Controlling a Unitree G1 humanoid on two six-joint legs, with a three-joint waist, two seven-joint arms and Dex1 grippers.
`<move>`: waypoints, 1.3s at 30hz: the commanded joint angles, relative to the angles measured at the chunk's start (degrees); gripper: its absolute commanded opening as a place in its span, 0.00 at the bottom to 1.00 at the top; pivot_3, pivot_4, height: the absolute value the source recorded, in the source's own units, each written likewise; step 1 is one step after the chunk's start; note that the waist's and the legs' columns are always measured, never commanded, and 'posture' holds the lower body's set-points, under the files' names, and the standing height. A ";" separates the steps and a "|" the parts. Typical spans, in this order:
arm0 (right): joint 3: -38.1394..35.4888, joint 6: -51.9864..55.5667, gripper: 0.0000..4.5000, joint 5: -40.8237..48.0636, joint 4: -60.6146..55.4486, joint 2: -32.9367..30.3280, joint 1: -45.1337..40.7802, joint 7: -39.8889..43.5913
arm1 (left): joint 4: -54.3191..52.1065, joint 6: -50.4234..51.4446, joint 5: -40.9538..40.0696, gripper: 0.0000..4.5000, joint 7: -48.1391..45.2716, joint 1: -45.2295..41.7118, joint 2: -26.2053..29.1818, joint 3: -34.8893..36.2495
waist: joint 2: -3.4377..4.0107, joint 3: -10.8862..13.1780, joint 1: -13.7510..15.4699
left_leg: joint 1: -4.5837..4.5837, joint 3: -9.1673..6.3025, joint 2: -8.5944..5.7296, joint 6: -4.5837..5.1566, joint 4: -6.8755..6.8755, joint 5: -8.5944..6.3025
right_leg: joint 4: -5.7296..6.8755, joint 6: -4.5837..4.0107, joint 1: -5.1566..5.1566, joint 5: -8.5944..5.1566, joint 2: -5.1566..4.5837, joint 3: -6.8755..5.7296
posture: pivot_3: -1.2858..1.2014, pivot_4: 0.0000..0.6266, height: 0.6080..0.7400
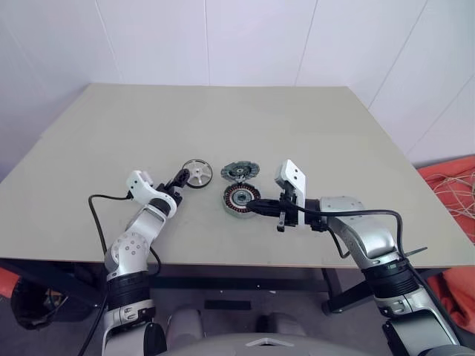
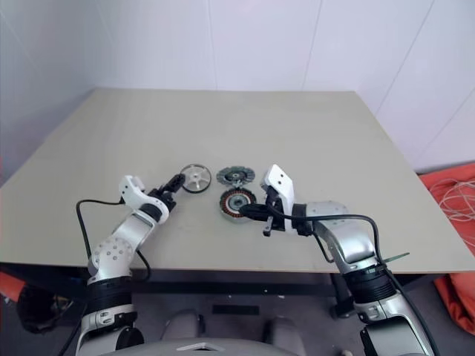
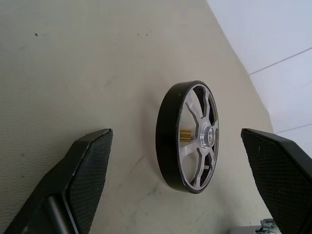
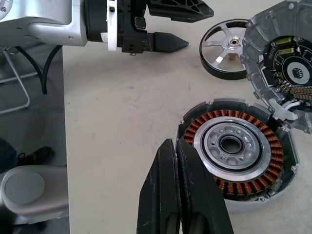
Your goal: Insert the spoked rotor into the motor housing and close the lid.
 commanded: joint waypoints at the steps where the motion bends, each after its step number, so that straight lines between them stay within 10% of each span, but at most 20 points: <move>1: -0.35 -0.68 0.01 0.87 -1.69 0.12 -1.46 0.12 | 1.47 0.71 0.15 1.00 -1.43 -1.51 0.04 -0.88 | 0.01 0.01 0.04 | 0.04 0.00 0.00 0.00 0.00 0.00 | 0.00 0.00 0.05 0.00 0.00 0.00 | 0.52 0.00 1.00; 21: 0.01 -0.65 0.01 0.60 -1.65 0.81 -1.89 -0.68 | 9.45 -0.56 5.48 1.00 -4.03 -8.43 -1.01 -1.76 | 0.08 0.07 0.09 | 0.27 -0.01 -0.02 0.01 -0.17 0.00 | -0.10 0.07 0.28 -0.07 -0.04 0.00 | 0.52 0.00 1.00; 33: 0.49 -0.89 0.00 0.34 -0.75 1.49 -2.59 -0.99 | 9.62 -0.99 5.89 0.14 -1.34 -7.54 -2.61 -0.21 | 0.16 0.27 -0.01 | 0.24 -0.01 -0.02 0.01 -0.17 0.00 | -0.12 0.08 0.26 -0.08 -0.06 0.00 | 0.52 0.00 1.00; 39: 0.33 -0.81 0.00 0.53 -1.17 1.10 -2.25 -0.75 | 9.41 -1.33 5.57 0.10 -0.45 -6.97 -3.20 0.86 | 0.16 0.27 -0.05 | 0.22 0.00 -0.02 0.01 -0.17 0.00 | -0.12 0.08 0.25 -0.09 -0.06 0.00 | 0.52 0.00 1.00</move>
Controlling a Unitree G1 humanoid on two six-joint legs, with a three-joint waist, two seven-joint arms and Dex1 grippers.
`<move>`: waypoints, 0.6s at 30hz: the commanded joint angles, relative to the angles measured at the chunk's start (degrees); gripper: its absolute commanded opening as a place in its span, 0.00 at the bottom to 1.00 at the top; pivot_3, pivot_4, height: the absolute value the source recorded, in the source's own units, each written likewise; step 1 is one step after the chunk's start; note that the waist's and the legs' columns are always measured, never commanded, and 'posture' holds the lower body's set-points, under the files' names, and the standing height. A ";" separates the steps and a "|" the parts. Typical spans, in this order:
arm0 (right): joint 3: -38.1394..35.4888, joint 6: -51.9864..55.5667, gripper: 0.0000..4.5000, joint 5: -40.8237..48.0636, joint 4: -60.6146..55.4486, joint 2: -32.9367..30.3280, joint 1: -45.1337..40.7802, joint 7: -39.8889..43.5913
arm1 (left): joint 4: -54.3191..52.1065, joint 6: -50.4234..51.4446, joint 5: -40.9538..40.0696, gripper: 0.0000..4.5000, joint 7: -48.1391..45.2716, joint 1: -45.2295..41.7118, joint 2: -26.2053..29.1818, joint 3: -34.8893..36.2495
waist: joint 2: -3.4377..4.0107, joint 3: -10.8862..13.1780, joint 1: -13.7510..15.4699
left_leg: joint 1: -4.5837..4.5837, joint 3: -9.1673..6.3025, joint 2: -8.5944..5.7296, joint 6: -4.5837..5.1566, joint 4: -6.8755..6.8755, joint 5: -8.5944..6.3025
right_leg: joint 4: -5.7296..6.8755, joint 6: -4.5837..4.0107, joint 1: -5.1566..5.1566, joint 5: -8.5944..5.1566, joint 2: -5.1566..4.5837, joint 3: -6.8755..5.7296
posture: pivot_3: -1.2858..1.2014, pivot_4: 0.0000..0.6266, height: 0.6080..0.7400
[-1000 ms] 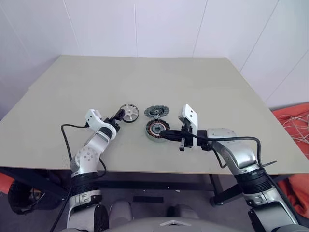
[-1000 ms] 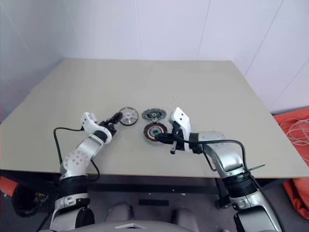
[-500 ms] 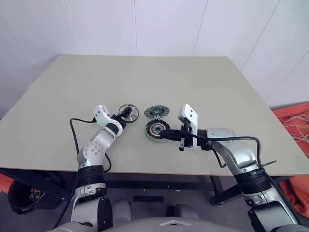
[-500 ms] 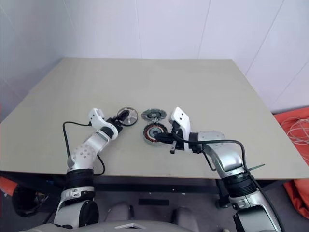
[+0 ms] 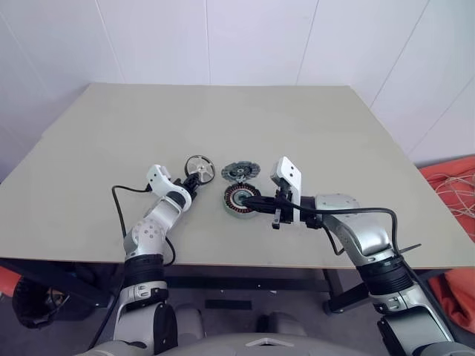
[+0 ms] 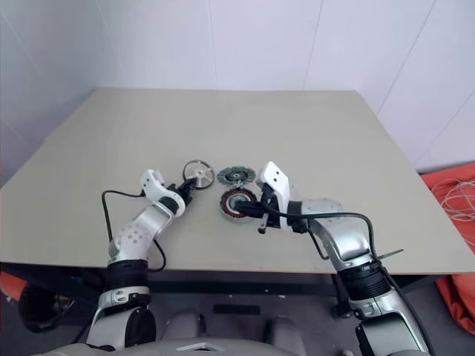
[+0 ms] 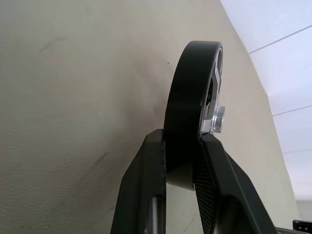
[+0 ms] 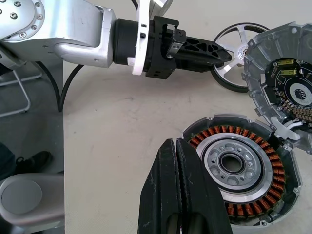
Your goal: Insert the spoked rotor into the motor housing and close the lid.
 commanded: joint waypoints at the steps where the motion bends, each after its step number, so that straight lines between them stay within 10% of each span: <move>1: -0.37 -0.73 0.00 0.64 -1.47 -0.36 -0.79 0.35 | -1.07 -0.37 -0.32 0.10 1.47 0.31 -0.36 1.12 | 0.00 0.00 0.00 | 0.01 0.00 0.00 0.00 0.00 0.00 | 0.00 0.00 0.00 0.00 0.00 0.00 | 0.52 0.00 1.00; 18: -0.57 -0.53 0.00 1.27 -2.21 -1.26 0.59 0.64 | -35.49 15.12 -37.36 0.10 7.71 29.97 4.43 4.38 | -0.01 0.20 0.22 | -0.50 0.02 0.04 0.05 0.01 -0.05 | -0.01 -0.02 -0.38 -0.18 0.06 -0.03 | 0.52 0.00 1.00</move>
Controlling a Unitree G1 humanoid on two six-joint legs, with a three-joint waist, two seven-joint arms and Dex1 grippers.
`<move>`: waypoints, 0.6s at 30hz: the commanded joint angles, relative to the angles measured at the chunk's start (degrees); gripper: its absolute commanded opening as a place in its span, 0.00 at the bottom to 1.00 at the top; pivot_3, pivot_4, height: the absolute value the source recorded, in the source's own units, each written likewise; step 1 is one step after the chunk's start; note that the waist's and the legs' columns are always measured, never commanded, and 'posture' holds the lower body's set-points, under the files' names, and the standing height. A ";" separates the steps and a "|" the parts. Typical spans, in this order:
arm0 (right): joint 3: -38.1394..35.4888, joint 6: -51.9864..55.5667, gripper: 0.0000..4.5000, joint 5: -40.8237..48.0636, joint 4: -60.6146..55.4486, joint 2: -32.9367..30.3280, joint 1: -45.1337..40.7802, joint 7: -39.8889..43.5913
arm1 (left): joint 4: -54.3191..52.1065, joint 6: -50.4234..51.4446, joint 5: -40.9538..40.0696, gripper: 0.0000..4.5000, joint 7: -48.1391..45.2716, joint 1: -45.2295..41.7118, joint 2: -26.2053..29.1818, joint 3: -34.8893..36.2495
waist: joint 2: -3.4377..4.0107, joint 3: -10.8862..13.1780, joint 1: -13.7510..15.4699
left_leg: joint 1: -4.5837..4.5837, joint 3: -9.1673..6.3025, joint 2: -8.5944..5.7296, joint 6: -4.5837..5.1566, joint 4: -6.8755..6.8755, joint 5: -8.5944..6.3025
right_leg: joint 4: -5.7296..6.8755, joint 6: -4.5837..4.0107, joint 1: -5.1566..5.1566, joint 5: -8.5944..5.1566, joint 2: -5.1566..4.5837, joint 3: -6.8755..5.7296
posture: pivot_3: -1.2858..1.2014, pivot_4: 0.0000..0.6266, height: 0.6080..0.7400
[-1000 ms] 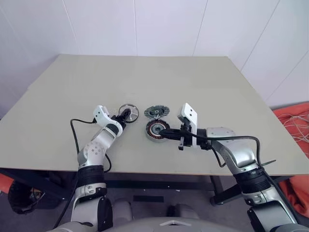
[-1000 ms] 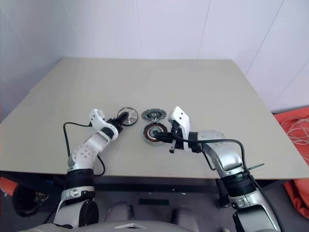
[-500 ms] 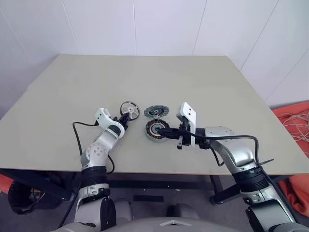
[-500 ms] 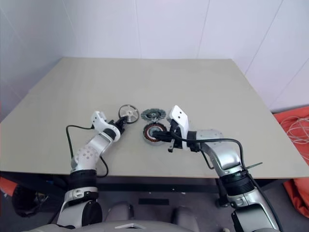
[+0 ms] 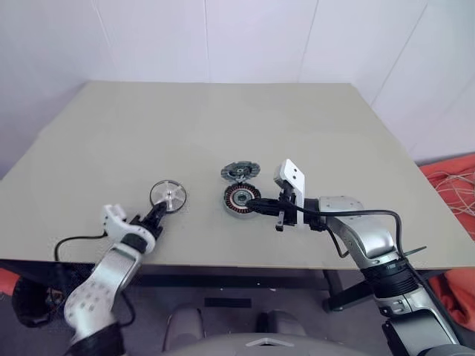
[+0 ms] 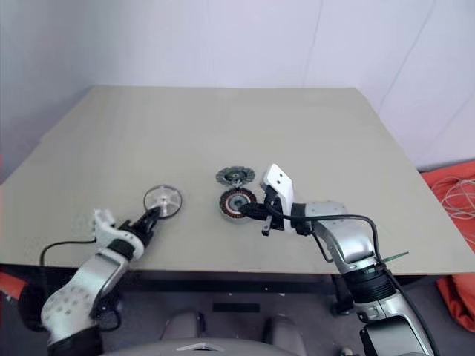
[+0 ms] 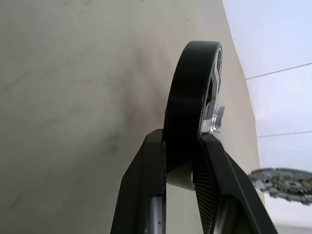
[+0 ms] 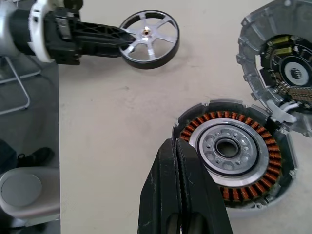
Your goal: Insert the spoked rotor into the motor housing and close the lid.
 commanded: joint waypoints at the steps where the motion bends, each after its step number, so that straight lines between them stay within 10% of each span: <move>1: -0.31 -0.60 0.00 1.09 -1.65 -0.07 -0.64 0.68 | -6.09 2.58 -9.62 0.10 1.21 2.16 1.32 -4.89 | -0.03 0.03 0.02 | 0.04 0.00 0.00 0.00 0.04 0.00 | 0.00 0.02 0.06 -0.01 -0.01 0.01 | 0.52 0.00 1.00; 18: -1.08 0.24 0.00 0.96 -2.22 -0.75 -0.27 0.30 | 1.17 -0.29 -21.36 0.10 8.55 -7.14 7.40 -18.88 | -0.05 0.03 -0.21 | 0.23 -0.01 -0.03 -0.25 0.05 0.15 | 0.12 0.11 0.15 -0.02 0.04 0.05 | 0.52 0.00 1.00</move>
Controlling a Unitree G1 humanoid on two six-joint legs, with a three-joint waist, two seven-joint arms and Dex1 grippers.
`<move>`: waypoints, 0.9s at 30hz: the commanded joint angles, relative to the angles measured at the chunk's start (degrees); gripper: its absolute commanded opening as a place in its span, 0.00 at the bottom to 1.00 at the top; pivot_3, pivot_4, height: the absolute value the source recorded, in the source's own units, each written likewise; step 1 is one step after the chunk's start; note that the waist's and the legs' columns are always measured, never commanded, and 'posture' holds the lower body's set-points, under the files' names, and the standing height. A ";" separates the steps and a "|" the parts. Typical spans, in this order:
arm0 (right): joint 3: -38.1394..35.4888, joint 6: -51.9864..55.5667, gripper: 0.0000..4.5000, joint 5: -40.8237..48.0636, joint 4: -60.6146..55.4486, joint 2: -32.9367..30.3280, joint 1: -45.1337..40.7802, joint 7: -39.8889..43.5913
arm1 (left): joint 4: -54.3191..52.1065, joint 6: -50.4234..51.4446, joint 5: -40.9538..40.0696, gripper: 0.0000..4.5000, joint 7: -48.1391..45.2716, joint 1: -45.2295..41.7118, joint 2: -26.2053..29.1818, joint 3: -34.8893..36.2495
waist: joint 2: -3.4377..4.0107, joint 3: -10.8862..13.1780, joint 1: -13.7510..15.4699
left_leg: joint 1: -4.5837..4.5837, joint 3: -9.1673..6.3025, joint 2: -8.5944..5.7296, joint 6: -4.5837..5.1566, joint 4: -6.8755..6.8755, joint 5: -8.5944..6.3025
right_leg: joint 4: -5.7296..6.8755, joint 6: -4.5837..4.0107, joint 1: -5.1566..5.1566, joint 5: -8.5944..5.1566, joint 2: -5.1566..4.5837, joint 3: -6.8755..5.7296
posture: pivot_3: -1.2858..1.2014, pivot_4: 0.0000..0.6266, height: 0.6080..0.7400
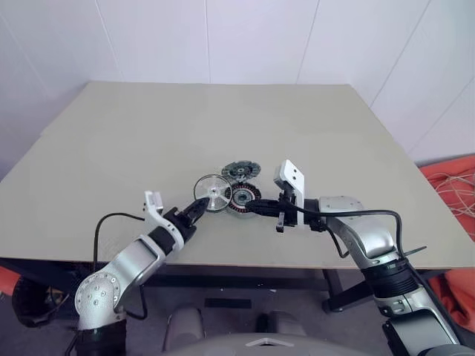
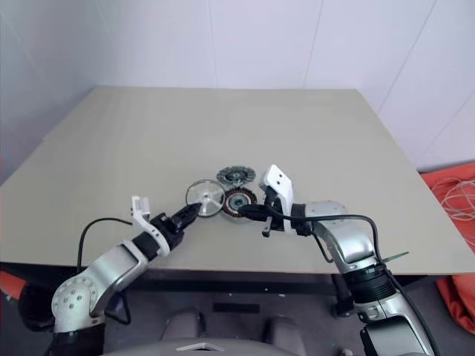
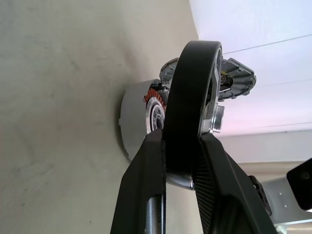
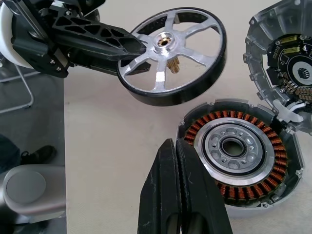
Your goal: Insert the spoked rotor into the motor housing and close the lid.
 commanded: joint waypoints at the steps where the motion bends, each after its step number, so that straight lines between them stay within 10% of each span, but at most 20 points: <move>1: -1.15 0.18 0.00 1.00 -2.37 -0.43 -0.21 -0.58 | 0.76 -0.51 -3.74 0.10 1.07 -2.79 0.39 -2.45 | 0.00 0.00 0.00 | -0.01 0.00 0.00 -0.01 0.00 0.01 | 0.00 -0.01 0.00 0.00 0.00 0.00 | 0.52 0.00 1.00; 27: -2.12 2.03 0.00 3.12 -5.23 -1.89 2.01 -0.87 | 12.86 -1.00 -1.87 0.10 5.95 -13.72 -0.62 -8.26 | 0.00 0.00 0.11 | 0.58 0.00 -0.01 -0.11 0.03 0.07 | 0.07 0.01 0.51 0.00 -0.01 0.01 | 0.52 0.00 1.00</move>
